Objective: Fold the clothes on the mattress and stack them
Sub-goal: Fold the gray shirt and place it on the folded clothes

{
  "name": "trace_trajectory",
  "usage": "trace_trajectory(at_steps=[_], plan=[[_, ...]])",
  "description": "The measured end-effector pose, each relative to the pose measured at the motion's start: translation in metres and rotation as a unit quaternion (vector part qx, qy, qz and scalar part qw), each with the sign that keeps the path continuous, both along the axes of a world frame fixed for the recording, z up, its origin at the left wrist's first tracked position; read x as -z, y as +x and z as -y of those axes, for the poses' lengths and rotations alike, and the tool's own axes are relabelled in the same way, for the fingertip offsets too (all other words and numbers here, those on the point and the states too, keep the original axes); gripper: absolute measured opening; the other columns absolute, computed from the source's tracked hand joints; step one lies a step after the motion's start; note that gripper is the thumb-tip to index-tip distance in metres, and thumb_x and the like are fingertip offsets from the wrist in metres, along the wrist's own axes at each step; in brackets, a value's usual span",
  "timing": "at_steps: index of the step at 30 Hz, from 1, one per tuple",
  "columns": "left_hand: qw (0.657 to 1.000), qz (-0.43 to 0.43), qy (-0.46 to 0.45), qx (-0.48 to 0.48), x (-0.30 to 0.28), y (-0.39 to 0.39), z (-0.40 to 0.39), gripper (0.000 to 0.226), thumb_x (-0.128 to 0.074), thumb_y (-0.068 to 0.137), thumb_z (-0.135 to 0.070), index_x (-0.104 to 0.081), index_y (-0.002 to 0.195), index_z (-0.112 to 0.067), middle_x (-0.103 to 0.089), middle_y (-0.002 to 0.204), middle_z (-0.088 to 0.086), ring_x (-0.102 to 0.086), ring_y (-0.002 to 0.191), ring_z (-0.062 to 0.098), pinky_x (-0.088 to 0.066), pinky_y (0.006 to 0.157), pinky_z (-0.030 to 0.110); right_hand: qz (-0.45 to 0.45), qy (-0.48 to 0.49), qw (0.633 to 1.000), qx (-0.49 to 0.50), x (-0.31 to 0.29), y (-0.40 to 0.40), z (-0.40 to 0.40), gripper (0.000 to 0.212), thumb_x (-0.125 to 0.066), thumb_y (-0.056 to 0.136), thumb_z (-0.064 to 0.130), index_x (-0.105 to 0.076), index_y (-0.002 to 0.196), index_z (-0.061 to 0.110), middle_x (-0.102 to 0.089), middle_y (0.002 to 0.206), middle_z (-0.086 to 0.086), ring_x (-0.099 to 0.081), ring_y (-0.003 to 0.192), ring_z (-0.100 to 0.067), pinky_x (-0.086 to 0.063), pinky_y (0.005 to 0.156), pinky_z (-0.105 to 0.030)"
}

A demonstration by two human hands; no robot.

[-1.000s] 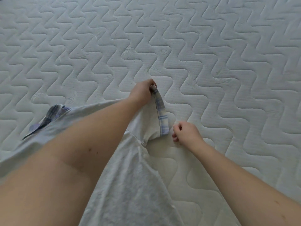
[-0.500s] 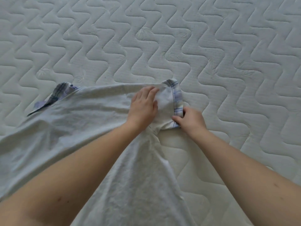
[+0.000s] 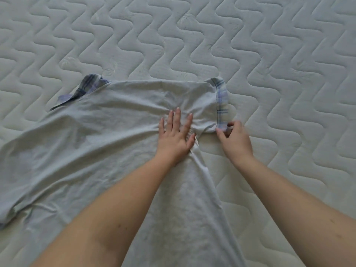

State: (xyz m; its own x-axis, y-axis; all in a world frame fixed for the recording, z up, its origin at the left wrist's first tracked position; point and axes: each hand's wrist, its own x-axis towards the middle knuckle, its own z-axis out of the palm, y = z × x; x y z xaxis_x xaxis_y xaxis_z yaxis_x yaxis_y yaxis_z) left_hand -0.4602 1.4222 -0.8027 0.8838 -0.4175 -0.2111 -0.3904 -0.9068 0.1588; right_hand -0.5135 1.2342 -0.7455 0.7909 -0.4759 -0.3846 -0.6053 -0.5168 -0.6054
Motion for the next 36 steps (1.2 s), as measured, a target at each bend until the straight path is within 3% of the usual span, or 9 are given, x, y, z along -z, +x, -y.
trace_trajectory(at_steps=[7,12,17,20,23,26,29,32,36], plan=[[0.993,-0.09,0.065,0.034,-0.024,0.009,0.013,0.052,-0.014,0.1,-0.055,0.007,0.148,-0.053,0.018,0.16,0.015,0.018,0.146,0.038,0.01,0.112,0.062,-0.115,0.016,0.989,-0.088,-0.009,-0.097,-0.04,0.031,-0.067,0.086,0.047,-0.061,0.094,0.018,-0.064,0.094,-0.001,-0.06,0.092,-0.022,-0.045,0.074,-0.032],[0.998,-0.017,-0.039,0.042,-0.055,0.008,0.036,0.045,-0.036,0.099,-0.036,-0.038,0.144,-0.027,-0.027,0.155,0.013,-0.027,0.141,0.032,-0.024,0.109,0.047,-0.182,-0.009,0.973,-0.142,-0.016,-0.148,-0.053,0.034,-0.065,0.086,0.049,-0.064,0.1,0.018,-0.066,0.105,-0.005,-0.061,0.101,-0.027,-0.046,0.077,-0.034],[0.992,-0.044,0.037,0.117,-0.07,0.03,0.094,0.064,-0.039,0.098,-0.051,-0.003,0.151,-0.048,0.001,0.162,0.012,-0.034,0.135,0.036,-0.04,0.099,0.046,-0.207,-0.005,0.963,-0.175,-0.016,-0.173,-0.05,0.04,-0.061,0.088,0.045,-0.064,0.119,0.021,-0.064,0.118,-0.008,-0.059,0.111,-0.028,-0.049,0.089,-0.036],[0.984,-0.089,0.087,0.125,-0.072,0.047,0.12,0.06,-0.046,0.093,-0.055,-0.022,0.147,-0.045,0.013,0.161,0.016,-0.037,0.128,0.048,-0.039,0.103,0.05,-0.214,-0.004,0.961,-0.174,-0.012,-0.174,-0.049,0.038,-0.056,0.091,0.041,-0.064,0.118,0.015,-0.061,0.118,-0.012,-0.057,0.111,-0.031,-0.048,0.091,-0.038],[0.989,-0.095,0.089,0.068,-0.071,0.049,0.134,0.055,-0.051,0.091,-0.038,-0.036,0.14,-0.018,-0.013,0.155,0.021,-0.041,0.121,0.051,-0.04,0.098,0.05,-0.209,0.019,0.964,-0.162,-0.006,-0.173,-0.046,0.035,-0.052,0.093,0.038,-0.065,0.116,0.015,-0.06,0.118,-0.011,-0.056,0.112,-0.031,-0.048,0.092,-0.038],[0.998,-0.06,0.023,-0.002,-0.072,0.045,0.128,0.052,-0.059,0.088,-0.026,-0.044,0.133,-0.004,-0.039,0.133,0.016,-0.053,0.11,0.041,-0.044,0.079,0.043,-0.206,0.004,0.963,-0.171,-0.003,-0.175,-0.047,0.035,-0.051,0.093,0.041,-0.063,0.116,0.016,-0.058,0.119,-0.009,-0.055,0.113,-0.03,-0.046,0.092,-0.037],[0.996,-0.059,-0.033,-0.063,-0.077,0.049,0.111,0.044,-0.068,0.086,-0.016,-0.052,0.125,-0.005,-0.049,0.128,0.015,-0.056,0.111,0.035,-0.044,0.085,0.038,-0.203,-0.034,0.961,-0.185,-0.003,-0.179,-0.051,0.037,-0.05,0.094,0.044,-0.059,0.118,0.017,-0.055,0.122,-0.008,-0.052,0.117,-0.029,-0.043,0.093,-0.036],[0.983,-0.045,-0.137,-0.116,-0.089,0.052,0.095,0.041,-0.064,0.085,-0.006,-0.055,0.125,-0.01,-0.049,0.127,0.01,-0.056,0.107,0.03,-0.041,0.083,0.031,-0.195,-0.037,0.963,-0.183,-0.006,-0.183,-0.054,0.036,-0.049,0.095,0.044,-0.056,0.12,0.018,-0.054,0.123,-0.006,-0.05,0.119,-0.027,-0.043,0.092,-0.036],[0.944,0.008,-0.298,-0.139,-0.111,0.049,0.06,0.056,-0.049,0.083,0.004,-0.056,0.132,-0.023,-0.04,0.112,0.003,-0.053,0.084,0.012,-0.038,0.073,0.008,-0.13,0.015,0.98,-0.153,-0.016,-0.193,-0.062,0.018,-0.048,0.095,0.039,-0.051,0.102,0.023,-0.063,0.105,-0.003,-0.061,0.1,-0.028,-0.04,0.067,-0.035]])
